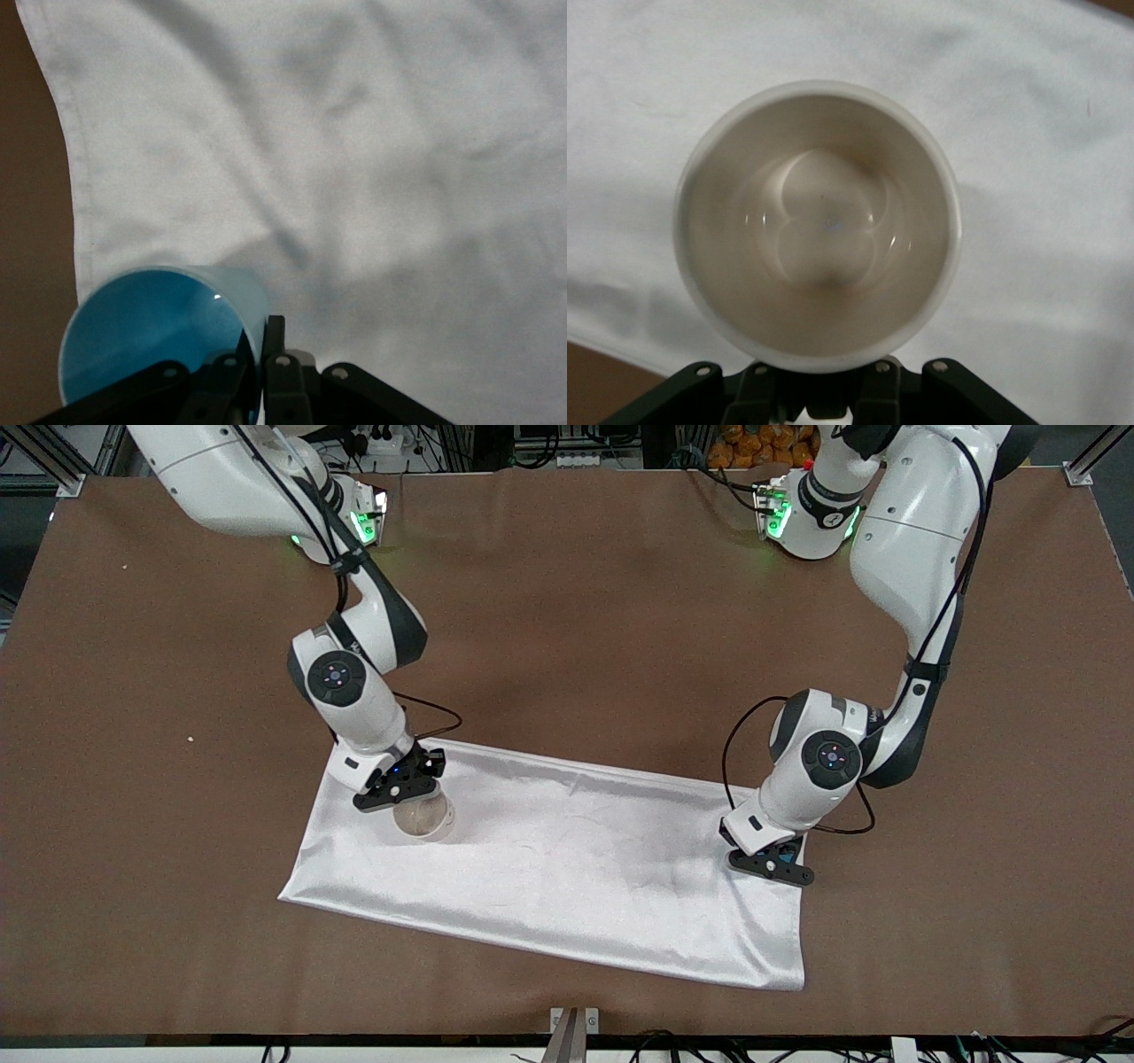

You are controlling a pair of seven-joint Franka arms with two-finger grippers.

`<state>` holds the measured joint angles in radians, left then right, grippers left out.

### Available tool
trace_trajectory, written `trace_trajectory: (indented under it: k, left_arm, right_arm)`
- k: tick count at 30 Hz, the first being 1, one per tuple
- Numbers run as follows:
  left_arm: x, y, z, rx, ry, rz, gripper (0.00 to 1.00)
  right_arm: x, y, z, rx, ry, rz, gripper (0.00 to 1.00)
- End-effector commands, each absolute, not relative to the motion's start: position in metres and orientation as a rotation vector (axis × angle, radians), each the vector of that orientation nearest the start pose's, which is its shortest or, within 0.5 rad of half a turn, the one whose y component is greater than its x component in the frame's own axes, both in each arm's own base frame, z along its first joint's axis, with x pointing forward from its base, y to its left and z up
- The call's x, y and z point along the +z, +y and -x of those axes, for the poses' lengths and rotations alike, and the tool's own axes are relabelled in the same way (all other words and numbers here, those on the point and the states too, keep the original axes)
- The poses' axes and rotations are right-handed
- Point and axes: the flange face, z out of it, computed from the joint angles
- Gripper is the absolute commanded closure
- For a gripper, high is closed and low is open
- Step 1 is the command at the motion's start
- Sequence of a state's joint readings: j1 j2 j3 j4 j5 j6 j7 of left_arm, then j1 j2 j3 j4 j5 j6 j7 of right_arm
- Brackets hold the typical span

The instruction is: Place blue cup into white mug on table

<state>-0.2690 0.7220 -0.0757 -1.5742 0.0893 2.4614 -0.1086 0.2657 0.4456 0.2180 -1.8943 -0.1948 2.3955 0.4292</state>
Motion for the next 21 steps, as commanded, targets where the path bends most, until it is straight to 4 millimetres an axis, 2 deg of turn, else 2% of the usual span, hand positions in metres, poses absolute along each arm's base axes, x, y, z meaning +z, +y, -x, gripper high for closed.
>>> trace_trajectory:
  k: [1, 6, 9, 12, 21]
  left_arm:
    - [0.265, -0.232, -0.678, -0.266, 0.453, 3.096, 1.00]
    - [0.292, -0.231, -0.675, -0.272, 0.439, 3.093, 1.00]
    - [0.310, -0.228, -0.674, -0.277, 0.438, 3.080, 1.00]
    - [0.325, -0.224, -0.668, -0.262, 0.437, 3.074, 1.00]
    - [0.361, -0.215, -0.623, -0.246, 0.353, 3.079, 1.00]
  right_arm:
    - [0.313, 0.339, -0.547, -0.081, -0.031, 3.151, 1.00]
    - [0.318, 0.398, -0.507, -0.057, 0.105, 3.136, 1.00]
    - [0.317, 0.426, -0.485, -0.058, 0.181, 3.124, 1.00]
    - [0.313, 0.444, -0.468, -0.049, 0.210, 3.124, 1.00]
    - [0.309, 0.489, -0.418, -0.022, 0.134, 3.113, 1.00]
